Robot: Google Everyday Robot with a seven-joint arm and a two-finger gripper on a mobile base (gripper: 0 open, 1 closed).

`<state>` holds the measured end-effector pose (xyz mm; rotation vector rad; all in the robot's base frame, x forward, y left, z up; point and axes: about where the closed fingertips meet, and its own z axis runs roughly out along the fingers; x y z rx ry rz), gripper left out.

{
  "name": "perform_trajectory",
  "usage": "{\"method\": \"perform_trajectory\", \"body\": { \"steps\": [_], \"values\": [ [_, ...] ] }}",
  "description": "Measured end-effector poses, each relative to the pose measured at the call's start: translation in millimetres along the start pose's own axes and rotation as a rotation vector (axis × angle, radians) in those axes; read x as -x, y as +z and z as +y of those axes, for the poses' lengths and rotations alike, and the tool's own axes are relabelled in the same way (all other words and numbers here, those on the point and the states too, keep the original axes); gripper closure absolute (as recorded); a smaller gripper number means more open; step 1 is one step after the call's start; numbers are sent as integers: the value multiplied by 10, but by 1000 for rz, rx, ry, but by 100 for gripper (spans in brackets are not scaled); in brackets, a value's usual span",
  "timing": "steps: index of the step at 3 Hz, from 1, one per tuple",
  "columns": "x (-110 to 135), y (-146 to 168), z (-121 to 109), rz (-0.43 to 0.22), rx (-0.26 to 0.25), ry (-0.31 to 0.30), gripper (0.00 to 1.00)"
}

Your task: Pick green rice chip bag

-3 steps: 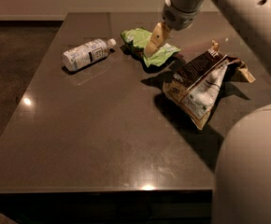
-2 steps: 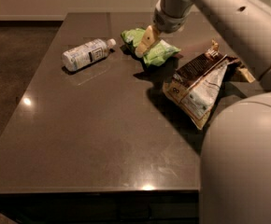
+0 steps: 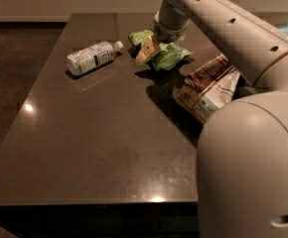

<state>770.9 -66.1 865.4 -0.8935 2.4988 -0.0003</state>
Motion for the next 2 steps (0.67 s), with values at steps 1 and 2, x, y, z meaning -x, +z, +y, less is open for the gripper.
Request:
{"method": "perform_trajectory", "body": {
  "steps": [1,2],
  "values": [
    [12,97,-11,8,14,11,24],
    [46,-15,-27,-22,30,22,47]
  ]
}}
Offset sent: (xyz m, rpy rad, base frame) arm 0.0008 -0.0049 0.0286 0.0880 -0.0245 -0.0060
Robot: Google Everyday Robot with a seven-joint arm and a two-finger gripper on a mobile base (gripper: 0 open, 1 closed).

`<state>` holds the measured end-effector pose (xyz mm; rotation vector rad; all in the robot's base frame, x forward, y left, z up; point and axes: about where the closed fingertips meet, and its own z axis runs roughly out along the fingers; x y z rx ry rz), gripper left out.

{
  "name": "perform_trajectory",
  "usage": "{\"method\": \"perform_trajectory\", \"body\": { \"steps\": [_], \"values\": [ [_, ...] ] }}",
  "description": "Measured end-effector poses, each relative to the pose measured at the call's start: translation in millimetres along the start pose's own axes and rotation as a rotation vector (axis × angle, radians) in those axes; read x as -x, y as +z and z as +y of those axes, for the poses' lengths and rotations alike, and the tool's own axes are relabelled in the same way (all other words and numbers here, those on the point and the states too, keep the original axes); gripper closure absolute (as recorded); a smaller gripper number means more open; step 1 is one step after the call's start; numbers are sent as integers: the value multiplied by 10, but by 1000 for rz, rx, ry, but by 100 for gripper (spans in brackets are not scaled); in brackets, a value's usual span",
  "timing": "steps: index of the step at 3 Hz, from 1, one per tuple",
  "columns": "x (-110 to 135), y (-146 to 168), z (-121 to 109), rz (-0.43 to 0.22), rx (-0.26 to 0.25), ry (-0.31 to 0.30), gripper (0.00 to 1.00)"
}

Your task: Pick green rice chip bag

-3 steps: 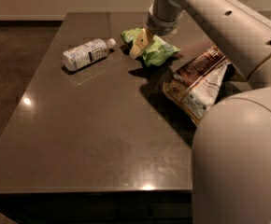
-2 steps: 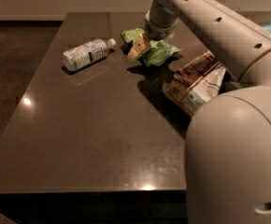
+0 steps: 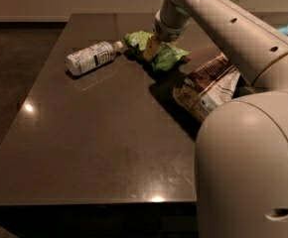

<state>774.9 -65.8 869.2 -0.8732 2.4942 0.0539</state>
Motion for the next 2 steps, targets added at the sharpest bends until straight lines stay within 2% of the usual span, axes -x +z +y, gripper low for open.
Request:
{"method": "perform_trajectory", "body": {
  "steps": [1,2],
  "values": [
    [80,-200,46,-44,16,-12,69],
    [230,-528,168,-117,33,-55,93]
  ]
}}
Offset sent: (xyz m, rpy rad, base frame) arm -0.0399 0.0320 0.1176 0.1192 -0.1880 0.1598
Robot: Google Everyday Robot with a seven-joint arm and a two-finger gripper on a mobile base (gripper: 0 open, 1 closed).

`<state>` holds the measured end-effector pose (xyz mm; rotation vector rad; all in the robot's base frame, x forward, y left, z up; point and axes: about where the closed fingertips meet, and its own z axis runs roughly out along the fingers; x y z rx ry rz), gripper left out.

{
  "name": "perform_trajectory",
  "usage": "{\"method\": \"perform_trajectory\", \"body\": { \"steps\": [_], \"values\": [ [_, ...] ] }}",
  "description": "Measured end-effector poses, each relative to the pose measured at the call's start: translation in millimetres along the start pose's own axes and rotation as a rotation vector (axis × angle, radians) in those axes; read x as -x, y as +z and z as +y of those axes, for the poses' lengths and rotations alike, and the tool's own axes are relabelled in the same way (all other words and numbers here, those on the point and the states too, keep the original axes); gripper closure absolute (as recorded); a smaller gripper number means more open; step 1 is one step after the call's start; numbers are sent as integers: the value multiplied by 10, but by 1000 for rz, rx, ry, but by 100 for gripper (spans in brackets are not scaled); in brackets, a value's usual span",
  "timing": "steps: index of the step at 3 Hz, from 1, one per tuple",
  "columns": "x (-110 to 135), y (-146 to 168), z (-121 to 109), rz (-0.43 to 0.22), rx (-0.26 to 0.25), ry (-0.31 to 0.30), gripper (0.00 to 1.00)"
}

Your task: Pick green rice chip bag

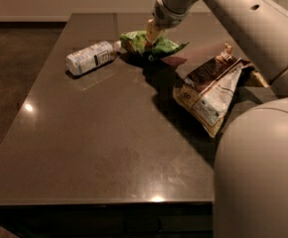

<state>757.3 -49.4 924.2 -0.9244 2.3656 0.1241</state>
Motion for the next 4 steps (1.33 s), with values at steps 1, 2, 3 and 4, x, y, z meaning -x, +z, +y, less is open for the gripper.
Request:
{"method": "perform_trajectory", "body": {
  "steps": [1,2,3,4],
  "values": [
    [217,-334,137,-72,10,-54,100],
    [391,-638,255,-134,15,-102,100],
    [541,-1001,402,-204,39,-163,100],
    [543,-1007,408,-205,41,-166,100]
  ]
}}
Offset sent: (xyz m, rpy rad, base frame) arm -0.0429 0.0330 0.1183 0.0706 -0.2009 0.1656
